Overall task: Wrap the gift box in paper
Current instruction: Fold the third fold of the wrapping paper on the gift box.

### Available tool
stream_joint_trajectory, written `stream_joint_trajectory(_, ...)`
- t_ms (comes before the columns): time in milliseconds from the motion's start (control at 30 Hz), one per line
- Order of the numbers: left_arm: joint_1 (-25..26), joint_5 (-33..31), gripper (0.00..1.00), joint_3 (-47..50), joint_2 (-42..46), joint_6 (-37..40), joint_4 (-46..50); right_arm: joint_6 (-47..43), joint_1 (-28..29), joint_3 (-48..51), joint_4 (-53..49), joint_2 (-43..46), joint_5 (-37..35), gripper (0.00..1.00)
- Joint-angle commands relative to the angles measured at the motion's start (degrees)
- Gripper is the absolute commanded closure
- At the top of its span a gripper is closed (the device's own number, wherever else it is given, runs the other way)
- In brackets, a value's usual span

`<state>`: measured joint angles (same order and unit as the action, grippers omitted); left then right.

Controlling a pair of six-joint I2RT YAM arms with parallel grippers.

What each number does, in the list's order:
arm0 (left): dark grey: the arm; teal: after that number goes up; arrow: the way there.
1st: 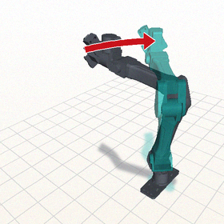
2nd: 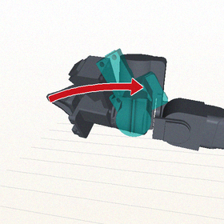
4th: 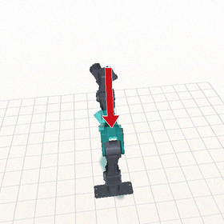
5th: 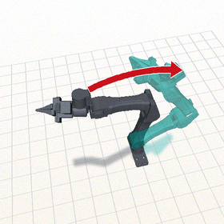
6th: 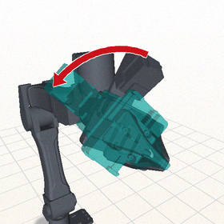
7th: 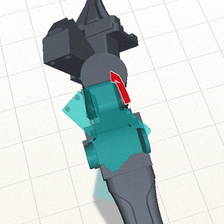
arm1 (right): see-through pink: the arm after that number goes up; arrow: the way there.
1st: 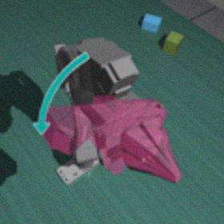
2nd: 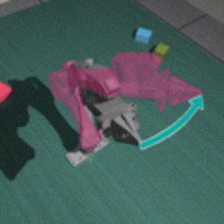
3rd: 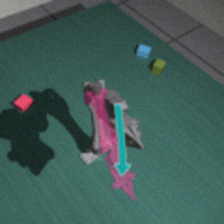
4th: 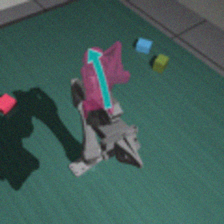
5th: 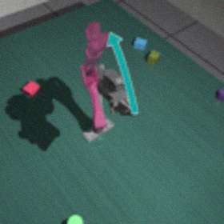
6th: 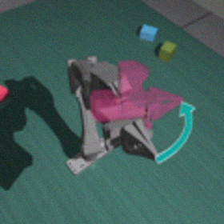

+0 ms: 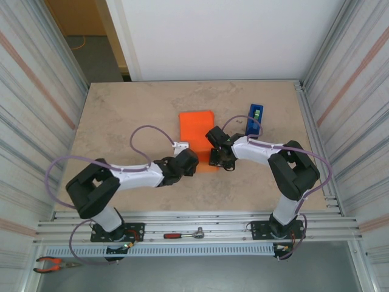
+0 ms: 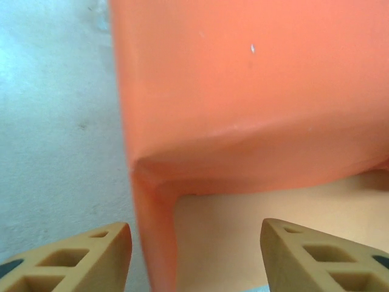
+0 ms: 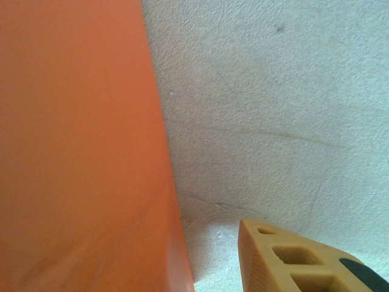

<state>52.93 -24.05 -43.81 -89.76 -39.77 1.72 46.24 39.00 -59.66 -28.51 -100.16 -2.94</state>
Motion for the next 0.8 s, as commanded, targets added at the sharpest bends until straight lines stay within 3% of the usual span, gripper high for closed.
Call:
stream_joint_trajectory(0,-1.5,1.4,0.38,2.7,4.6,-3.1,1.5,0.0,0.2,1.1,0.0,0.8,0.5,0.58)
stream_joint_trajectory(133,-1.8,1.9,0.37,5.2,6.7,-4.3,-1.0,0.0,0.3,1.8,0.6,1.5,0.7,0.58)
stream_joint_trajectory(233,-1.8,2.2,0.42,5.0,5.5,-4.5,-1.7,-0.2,0.4,1.8,0.7,1.5,0.8,0.58)
stream_joint_trajectory(633,0.2,-0.3,0.74,0.9,-2.1,-4.3,-0.8,-0.7,1.0,3.0,1.8,2.1,1.6,0.58)
stream_joint_trajectory(767,0.4,-0.9,0.92,-1.0,-3.7,-4.5,1.9,-0.6,1.2,3.3,2.2,2.2,1.8,0.58)
